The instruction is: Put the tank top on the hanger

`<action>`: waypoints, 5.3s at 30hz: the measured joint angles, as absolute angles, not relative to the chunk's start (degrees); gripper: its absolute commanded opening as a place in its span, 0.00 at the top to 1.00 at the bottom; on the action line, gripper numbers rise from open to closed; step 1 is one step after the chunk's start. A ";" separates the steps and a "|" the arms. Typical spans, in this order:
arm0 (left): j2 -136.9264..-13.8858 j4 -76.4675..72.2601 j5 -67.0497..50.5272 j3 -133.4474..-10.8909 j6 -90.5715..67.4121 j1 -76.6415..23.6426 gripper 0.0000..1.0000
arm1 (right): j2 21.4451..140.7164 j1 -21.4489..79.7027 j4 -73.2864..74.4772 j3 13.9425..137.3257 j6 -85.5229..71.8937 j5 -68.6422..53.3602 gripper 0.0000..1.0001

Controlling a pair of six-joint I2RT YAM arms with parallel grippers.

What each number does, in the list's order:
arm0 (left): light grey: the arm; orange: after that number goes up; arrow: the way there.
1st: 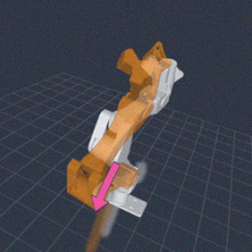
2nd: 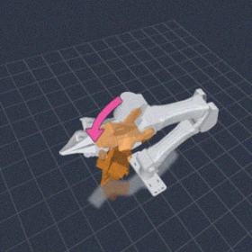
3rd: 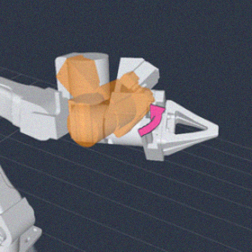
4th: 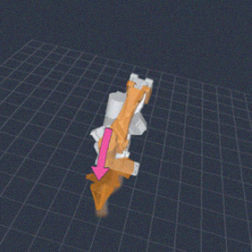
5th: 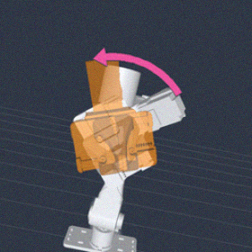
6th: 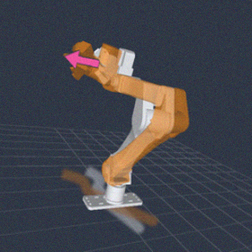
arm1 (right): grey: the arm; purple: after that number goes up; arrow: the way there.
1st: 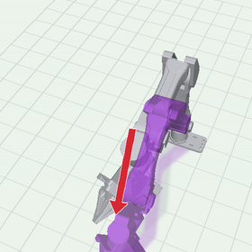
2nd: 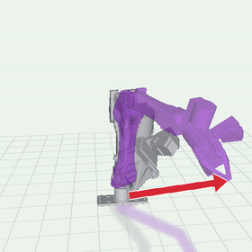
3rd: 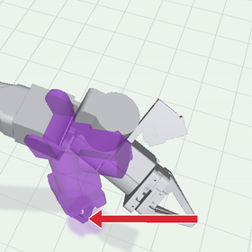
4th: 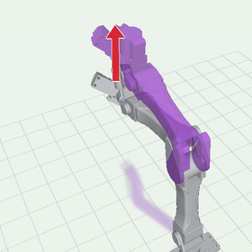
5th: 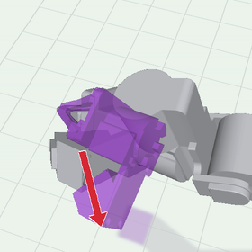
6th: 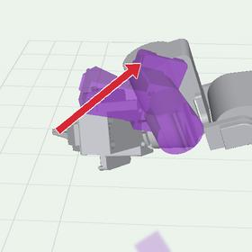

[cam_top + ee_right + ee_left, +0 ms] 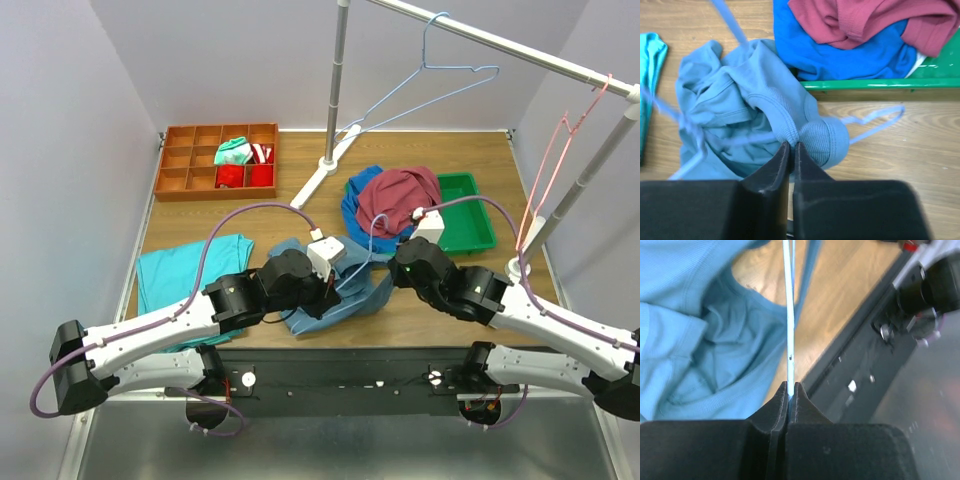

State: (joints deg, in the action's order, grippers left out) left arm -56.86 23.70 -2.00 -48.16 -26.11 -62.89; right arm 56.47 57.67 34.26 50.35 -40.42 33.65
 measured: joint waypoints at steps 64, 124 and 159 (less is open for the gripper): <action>-62.04 10.74 6.00 -41.50 -28.73 -63.79 0.52 | 60.60 57.67 12.95 41.06 -33.76 38.04 0.99; -45.63 25.08 19.07 -34.59 -47.99 -58.24 1.00 | 75.42 57.80 27.38 48.77 -57.23 60.73 0.99; -34.35 35.38 7.81 -37.01 -55.77 -58.24 0.44 | 84.68 62.96 35.53 60.64 -62.33 62.33 0.99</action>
